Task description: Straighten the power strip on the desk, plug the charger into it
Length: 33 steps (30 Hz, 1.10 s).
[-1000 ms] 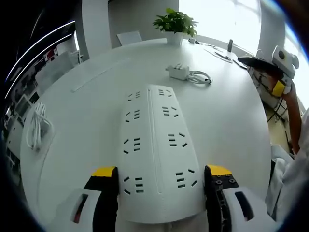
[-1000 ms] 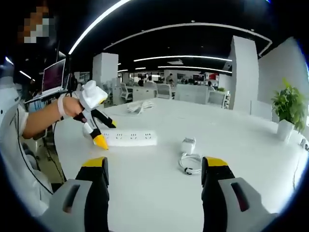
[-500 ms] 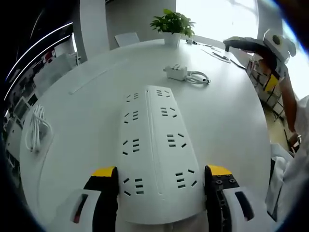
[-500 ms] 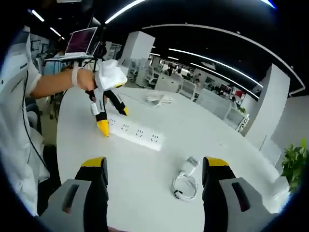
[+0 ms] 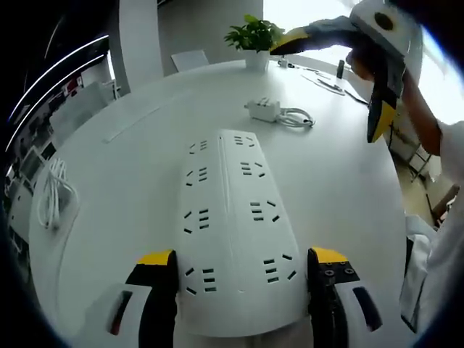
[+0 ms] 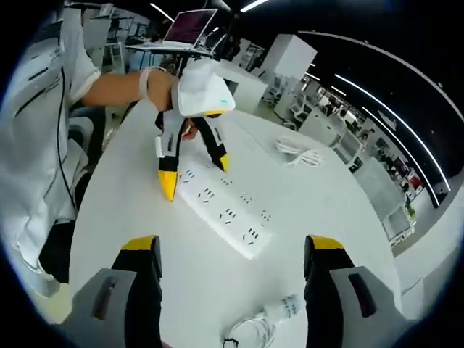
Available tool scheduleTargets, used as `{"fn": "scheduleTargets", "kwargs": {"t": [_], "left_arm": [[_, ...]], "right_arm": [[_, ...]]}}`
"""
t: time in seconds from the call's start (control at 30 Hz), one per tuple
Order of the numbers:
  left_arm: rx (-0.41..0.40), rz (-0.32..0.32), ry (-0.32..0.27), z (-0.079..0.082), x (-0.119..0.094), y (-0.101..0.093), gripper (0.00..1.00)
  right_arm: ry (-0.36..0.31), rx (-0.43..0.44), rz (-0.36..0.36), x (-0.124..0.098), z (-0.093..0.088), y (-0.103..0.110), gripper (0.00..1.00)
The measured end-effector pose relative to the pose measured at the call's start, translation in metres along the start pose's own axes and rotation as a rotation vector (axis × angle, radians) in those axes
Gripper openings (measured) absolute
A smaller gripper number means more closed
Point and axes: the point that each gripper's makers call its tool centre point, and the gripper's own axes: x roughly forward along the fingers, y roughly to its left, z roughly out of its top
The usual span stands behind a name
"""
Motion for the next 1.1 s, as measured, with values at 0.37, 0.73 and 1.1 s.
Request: {"fn": "scheduleTargets", "kwargs": {"t": [0.37,0.73,1.1], "left_arm": [[0.004,-0.005,-0.006,0.001,0.0,0.001,0.74],[0.01,-0.011,-0.015,0.001,0.0,-0.002,0.74],[0.012,-0.018,-0.026,0.001,0.0,-0.008,0.75]], "right_arm": [[0.186,-0.18,0.182,0.055,-0.014,-0.014,0.81],[0.376,-0.328,0.35,0.098,-0.027,-0.02,0.8],[0.446,-0.437,0.458,0.119,-0.03,-0.018,0.75]]}}
